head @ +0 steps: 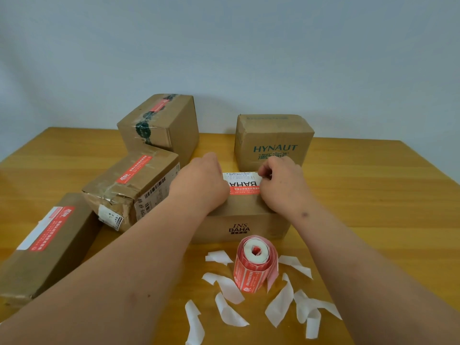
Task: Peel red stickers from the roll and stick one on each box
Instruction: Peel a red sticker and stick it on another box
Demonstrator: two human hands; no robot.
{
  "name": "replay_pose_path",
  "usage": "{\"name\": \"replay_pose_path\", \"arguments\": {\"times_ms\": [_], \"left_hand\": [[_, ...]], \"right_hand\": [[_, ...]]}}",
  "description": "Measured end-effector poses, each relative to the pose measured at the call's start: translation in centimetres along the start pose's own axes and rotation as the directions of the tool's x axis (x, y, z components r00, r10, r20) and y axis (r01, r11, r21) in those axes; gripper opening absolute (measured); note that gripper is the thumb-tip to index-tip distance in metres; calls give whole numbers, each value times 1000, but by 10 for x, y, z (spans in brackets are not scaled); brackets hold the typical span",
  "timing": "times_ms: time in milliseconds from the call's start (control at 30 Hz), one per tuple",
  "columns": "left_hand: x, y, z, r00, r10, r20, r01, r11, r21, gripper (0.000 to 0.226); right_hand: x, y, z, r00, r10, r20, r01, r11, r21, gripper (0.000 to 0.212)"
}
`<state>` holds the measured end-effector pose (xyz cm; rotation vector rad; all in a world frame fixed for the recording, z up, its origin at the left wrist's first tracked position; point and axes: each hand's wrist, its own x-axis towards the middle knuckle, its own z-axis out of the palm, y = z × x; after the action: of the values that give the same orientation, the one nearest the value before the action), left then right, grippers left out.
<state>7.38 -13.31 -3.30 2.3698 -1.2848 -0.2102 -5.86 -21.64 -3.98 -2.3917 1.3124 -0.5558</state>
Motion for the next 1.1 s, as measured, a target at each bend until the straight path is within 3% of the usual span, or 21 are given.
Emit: {"name": "replay_pose_path", "arguments": {"times_ms": [133,267,400,533,567,667,767,833,933,1000,1100], "left_hand": [[-3,-4,-3,1000,7,-29,-10,996,-93,7],[-10,-11,0,998,-19,-56,18,999,-32,13],[-11,-21,-4,997,-49,-65,38,986,-160,18],[-23,-31,-11,996,-75,-44,68,987,-144,26],[-29,-34,-11,996,-84,-15,82,990,-112,34],[-45,-37,-9,985,-103,137,116,989,-88,57],[-57,-33,-12,968,-102,228,157,960,-234,69],[-61,-33,-19,962,-119,244,206,905,-371,78],[-61,-34,-29,991,-66,114,109,899,-425,82],[-59,-36,-35,996,-77,-36,49,862,-505,74],[-52,-40,-41,964,-218,-154,82,791,-607,58]], "right_hand": [[-5,1,-2,999,-38,4,38,999,27,14],[-6,2,-5,998,-43,43,43,999,14,12],[-8,3,-11,998,-52,33,52,999,-2,24],[-17,15,-20,996,91,-11,-90,995,43,23],[-20,17,-24,991,132,26,-133,990,40,26],[-32,17,-33,938,193,287,-221,973,68,62],[-42,11,-37,918,150,366,-245,942,228,73],[-44,9,-39,931,140,337,-251,916,313,78],[-41,9,-45,967,146,210,-225,875,429,74],[-40,9,-52,985,155,73,-170,841,513,64],[-40,5,-59,980,178,-90,-89,795,601,43]]}}
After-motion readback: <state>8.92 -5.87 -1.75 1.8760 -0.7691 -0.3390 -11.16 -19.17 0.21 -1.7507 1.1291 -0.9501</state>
